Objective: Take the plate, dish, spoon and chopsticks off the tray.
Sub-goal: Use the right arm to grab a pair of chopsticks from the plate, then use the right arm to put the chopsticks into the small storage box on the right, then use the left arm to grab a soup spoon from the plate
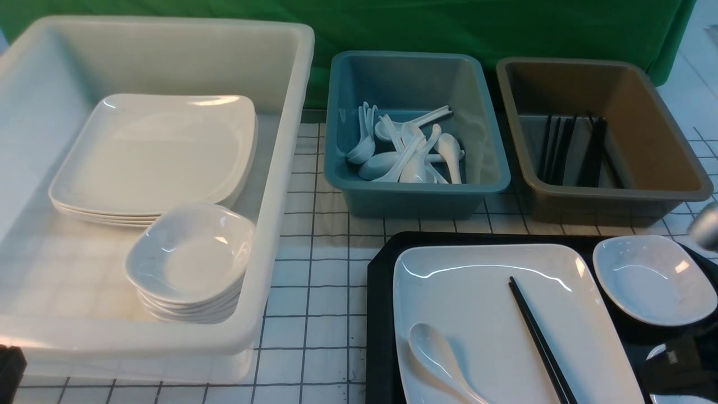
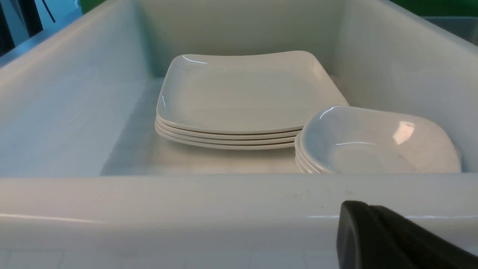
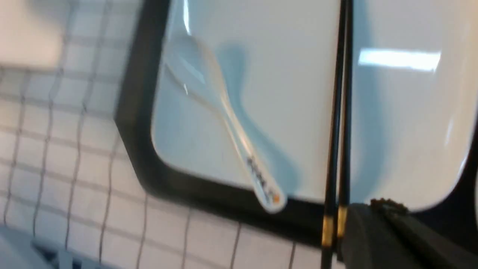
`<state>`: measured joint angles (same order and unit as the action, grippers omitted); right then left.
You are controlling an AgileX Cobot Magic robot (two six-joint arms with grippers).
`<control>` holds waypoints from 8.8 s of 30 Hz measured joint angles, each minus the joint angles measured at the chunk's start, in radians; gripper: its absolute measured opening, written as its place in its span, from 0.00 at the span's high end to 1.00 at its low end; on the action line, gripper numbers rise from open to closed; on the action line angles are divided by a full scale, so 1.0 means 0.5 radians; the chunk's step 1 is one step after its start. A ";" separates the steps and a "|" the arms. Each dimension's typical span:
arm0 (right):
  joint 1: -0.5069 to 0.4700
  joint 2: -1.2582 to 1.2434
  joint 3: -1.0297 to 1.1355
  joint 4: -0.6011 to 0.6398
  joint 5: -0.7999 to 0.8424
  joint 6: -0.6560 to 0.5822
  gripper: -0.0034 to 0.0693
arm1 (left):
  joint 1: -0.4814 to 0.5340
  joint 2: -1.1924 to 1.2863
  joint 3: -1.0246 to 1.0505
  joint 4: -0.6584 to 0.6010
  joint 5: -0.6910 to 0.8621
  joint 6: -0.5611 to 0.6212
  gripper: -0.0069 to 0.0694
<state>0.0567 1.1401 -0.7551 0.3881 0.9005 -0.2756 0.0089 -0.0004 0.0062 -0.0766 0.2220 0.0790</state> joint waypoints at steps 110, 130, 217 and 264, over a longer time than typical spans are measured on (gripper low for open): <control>0.427 0.083 -0.648 -1.040 -0.426 0.906 0.91 | 0.000 0.000 0.000 0.000 0.000 0.003 0.90; 0.873 -1.327 0.441 -1.033 -0.424 0.834 0.91 | 0.000 0.000 0.000 0.153 -0.002 0.007 0.90; 0.876 -1.409 0.549 -1.046 -0.701 0.810 0.76 | -2.116 3.760 -2.920 -0.217 1.301 0.594 0.42; 0.876 -1.409 0.549 -1.046 -0.701 0.810 0.71 | -2.119 4.120 -2.934 -0.333 1.157 1.149 0.84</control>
<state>0.4949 0.4354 -0.4806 -0.1347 0.5498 0.1294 -1.0503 2.0595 -1.4605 -0.2431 0.8006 0.6533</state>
